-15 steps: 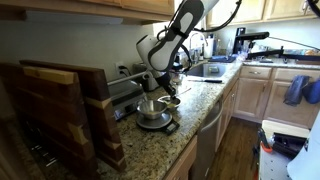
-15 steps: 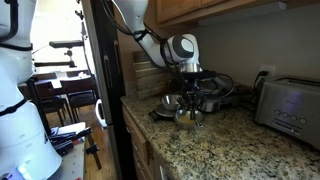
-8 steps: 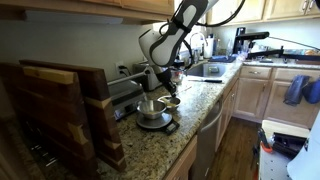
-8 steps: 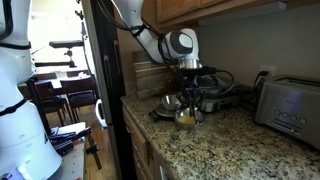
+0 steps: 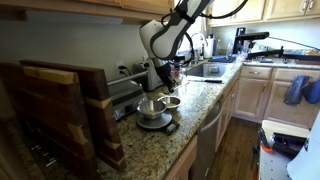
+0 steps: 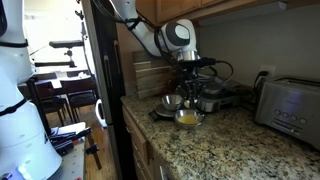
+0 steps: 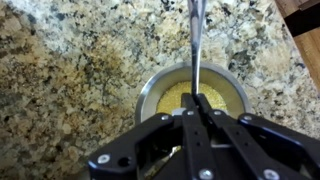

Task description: Pick up the spoon and get one spoon of sugar from the bowl on the right and put in the bowl on the left

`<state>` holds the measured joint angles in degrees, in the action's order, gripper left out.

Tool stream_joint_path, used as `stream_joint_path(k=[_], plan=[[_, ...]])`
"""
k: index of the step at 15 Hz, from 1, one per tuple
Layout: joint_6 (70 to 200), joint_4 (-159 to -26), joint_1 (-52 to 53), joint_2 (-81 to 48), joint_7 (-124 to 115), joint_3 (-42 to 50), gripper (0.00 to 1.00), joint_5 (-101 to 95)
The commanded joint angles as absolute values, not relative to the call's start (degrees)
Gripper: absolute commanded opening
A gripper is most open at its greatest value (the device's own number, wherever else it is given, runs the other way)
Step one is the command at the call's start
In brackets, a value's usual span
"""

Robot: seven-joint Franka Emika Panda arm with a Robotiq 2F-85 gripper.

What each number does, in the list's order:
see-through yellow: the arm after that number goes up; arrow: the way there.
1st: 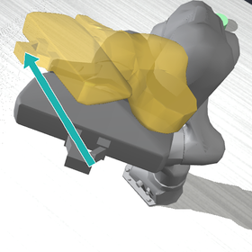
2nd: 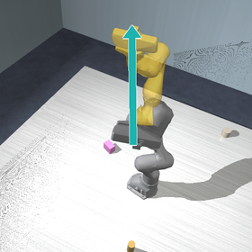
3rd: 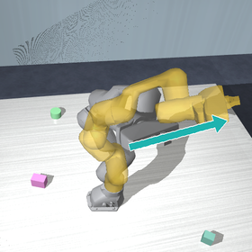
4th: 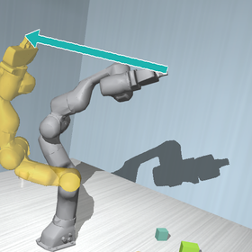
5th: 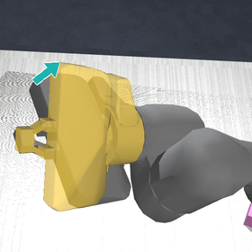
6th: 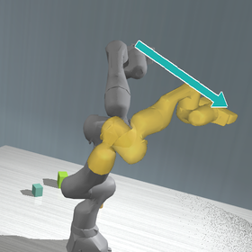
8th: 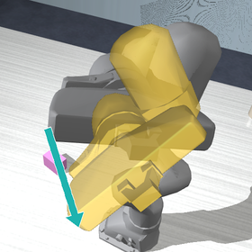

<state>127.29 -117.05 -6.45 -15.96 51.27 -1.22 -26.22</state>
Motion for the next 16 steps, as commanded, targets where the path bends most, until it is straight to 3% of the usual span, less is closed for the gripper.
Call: stream_joint_path(k=[1, 16], plan=[[128.99, -121.05, -5.36, -11.06, 54.05, -1.11, 0.05, -25.27], [128.44, -121.30, 3.99, -10.91, 47.67, -2.67, 0.05, -36.25]])
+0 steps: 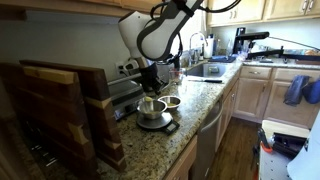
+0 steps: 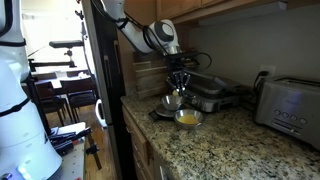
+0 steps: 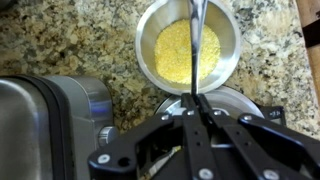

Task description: Pick up the spoon and get one spoon of sugar from the bowl on the right and put in the bowl on the left

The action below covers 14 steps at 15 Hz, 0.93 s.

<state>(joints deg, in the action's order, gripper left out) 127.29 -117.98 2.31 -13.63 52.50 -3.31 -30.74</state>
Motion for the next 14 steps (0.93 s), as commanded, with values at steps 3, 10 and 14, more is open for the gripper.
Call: stream_joint_path(k=[3, 10, 14], plan=[[128.28, -122.34, 5.14, -11.03, 41.01, -2.86, 0.05, -44.45], [127.09, -125.23, 6.35, -11.40, 27.66, -3.91, 0.05, -57.54], [126.79, -126.91, 7.14, -11.00, 17.83, -4.56, 0.05, -64.81]])
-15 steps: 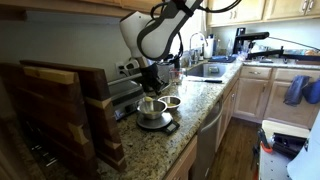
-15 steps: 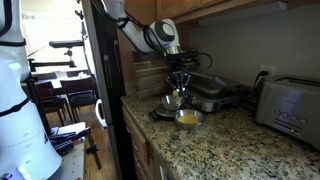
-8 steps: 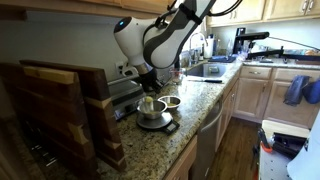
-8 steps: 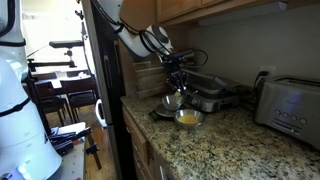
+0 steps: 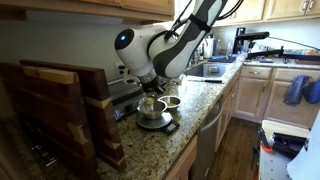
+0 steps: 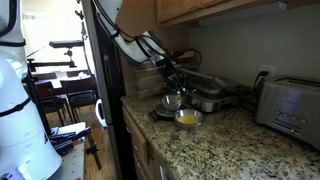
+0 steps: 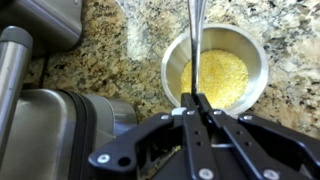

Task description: Pick up the spoon and get one spoon of sugar from the bowl on the right and put in the bowl on the left

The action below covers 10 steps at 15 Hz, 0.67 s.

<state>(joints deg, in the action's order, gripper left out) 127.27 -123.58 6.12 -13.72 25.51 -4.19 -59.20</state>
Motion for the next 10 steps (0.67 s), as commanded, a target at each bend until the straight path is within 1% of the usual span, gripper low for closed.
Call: stream_joint_path(k=[1, 10], plan=[[126.56, -127.30, 7.37, -10.90, 15.36, -4.72, 0.05, -66.82], [124.83, -131.46, 8.39, -9.72, -0.75, -6.22, 0.05, -82.02]])
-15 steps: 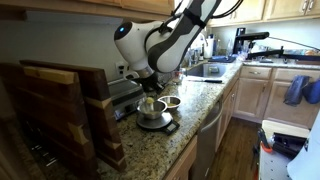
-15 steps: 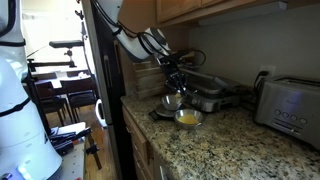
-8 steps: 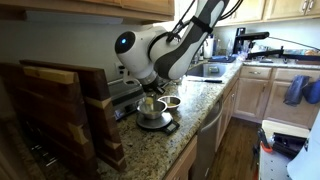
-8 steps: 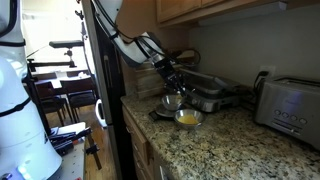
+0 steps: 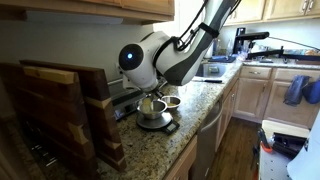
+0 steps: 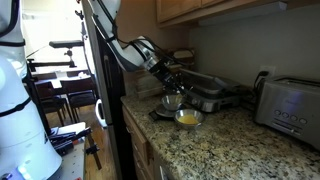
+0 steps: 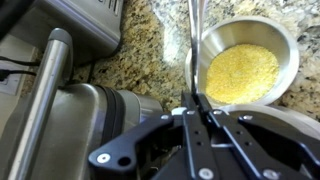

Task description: Pick up the spoon and get one spoon of sugar from the bowl on the right and put in the bowl on the left

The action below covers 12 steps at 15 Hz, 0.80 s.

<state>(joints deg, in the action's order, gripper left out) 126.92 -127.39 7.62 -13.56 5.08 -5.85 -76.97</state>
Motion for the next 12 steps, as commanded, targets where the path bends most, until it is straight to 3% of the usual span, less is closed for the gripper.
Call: stream_joint_path(k=[1, 12], plan=[[124.40, -131.84, 8.42, -9.62, -2.62, -6.29, 0.05, -83.70], [118.20, -136.74, 8.62, -5.91, -19.05, -8.30, 0.05, -89.35]])
